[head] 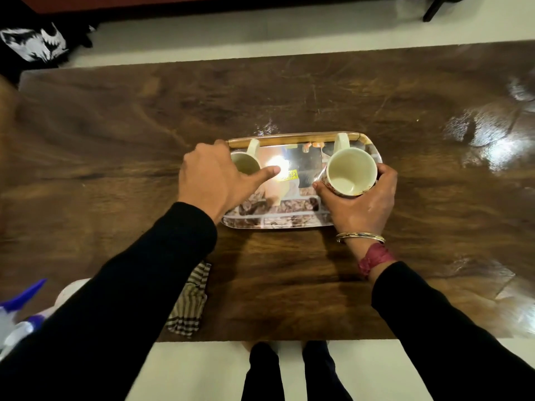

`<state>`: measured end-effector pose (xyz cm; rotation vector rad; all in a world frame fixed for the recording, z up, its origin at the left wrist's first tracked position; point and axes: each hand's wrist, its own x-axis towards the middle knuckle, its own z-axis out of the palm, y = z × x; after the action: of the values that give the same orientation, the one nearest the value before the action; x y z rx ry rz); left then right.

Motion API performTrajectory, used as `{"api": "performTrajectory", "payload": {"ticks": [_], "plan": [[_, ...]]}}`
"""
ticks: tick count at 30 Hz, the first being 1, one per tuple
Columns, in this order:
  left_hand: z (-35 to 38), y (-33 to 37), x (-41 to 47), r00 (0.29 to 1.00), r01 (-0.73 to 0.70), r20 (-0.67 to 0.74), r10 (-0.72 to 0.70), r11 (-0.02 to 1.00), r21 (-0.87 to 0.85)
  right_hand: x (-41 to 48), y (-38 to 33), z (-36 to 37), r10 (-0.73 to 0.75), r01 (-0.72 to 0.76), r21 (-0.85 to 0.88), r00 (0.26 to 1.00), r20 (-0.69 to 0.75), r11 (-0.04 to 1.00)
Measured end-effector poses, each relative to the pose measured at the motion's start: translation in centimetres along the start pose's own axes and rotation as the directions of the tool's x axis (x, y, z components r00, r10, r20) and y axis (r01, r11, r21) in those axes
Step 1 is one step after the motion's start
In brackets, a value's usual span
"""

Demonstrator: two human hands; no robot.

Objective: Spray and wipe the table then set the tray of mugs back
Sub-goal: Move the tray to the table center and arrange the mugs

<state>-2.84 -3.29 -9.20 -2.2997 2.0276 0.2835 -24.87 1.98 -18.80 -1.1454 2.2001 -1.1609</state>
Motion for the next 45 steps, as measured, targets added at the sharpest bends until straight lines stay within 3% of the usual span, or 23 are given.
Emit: {"api": "performTrajectory", "payload": {"ticks": [4,12,17,23,32,45], "plan": [[1.3,0.5,-0.1,0.985,0.167,0.055,-0.161,0.977,-0.132,-0.1,-0.1,-0.1,0.0,0.0,-0.007,1.0,0.007,1.0],[2.2,0.7,0.1,0.966,0.256,0.085,-0.242,0.934,-0.248,-0.1,-0.2,0.0,-0.01,0.01,-0.022,1.0,0.011,1.0],[2.8,-0.1,-0.9,0.973,0.229,0.093,-0.212,0.944,-0.239,-0.3,0.2,-0.2,-0.037,0.038,-0.017,0.999,0.036,0.999],[5.4,-2.4,-4.8,0.988,0.099,-0.03,-0.15,0.775,-0.624,-0.4,1.5,-0.8,-0.034,0.025,0.085,0.993,0.116,0.996],[8.7,-3.1,-3.6,0.982,-0.076,-0.178,-0.067,0.718,-0.692,-0.6,2.0,-0.8,-0.052,0.05,0.028,0.995,0.091,0.998],[9.3,-3.3,-3.4,0.984,-0.102,-0.173,-0.047,0.647,-0.756,-0.3,1.8,-0.8,-0.055,0.051,0.061,0.996,0.066,0.997]]}}
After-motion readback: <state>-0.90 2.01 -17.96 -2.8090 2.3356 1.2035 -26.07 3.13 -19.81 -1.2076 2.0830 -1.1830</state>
